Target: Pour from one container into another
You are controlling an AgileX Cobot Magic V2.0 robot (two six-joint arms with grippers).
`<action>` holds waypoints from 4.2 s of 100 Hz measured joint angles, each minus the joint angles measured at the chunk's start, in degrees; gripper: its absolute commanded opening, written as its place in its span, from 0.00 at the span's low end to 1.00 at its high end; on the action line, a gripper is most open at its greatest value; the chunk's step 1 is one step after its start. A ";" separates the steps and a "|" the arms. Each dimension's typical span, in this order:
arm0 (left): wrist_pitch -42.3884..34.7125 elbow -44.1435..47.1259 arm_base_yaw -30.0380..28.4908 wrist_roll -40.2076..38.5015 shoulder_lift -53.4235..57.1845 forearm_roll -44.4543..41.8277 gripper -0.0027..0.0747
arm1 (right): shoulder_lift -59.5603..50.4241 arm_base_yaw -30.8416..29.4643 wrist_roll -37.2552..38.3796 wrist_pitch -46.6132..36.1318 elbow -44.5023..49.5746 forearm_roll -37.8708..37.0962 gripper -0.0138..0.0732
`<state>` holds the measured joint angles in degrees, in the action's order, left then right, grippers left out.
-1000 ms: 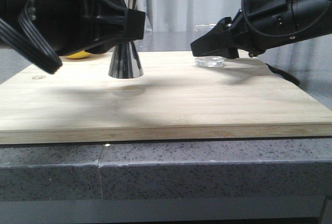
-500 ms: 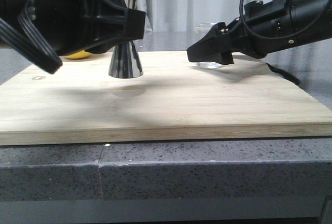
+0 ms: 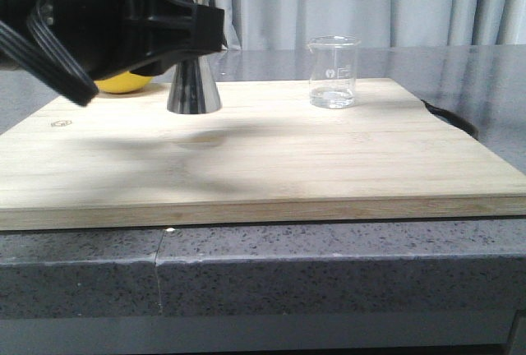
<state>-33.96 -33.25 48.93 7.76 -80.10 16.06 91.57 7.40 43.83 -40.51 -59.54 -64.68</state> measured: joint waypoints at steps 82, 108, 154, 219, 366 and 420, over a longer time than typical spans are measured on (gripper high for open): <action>0.93 0.00 -10.55 0.00 0.00 -0.99 0.02 | -11.04 0.00 0.00 -4.89 -0.38 0.00 0.86; 0.94 0.00 -10.55 0.00 -3.42 -2.14 0.02 | -11.04 0.00 0.15 -5.24 -0.38 -0.10 0.86; -1.48 -0.10 -10.55 0.00 -4.75 -2.34 0.02 | -11.04 0.00 0.24 -5.24 -0.38 -0.20 0.86; -2.22 0.78 -10.55 -0.12 -4.75 -2.39 0.02 | -11.04 0.00 0.36 -5.24 -0.38 -0.31 0.86; -2.43 0.90 -10.55 -0.37 -4.75 -2.39 0.03 | -11.04 0.00 0.46 -5.36 -0.38 -0.31 0.86; -2.43 0.90 -10.55 -0.37 -4.75 -2.39 0.03 | -11.04 0.00 0.46 -5.36 -0.38 -0.31 0.86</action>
<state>-36.39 -32.35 38.39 7.39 -84.85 13.68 80.52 7.40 44.30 -45.87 -59.92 -64.99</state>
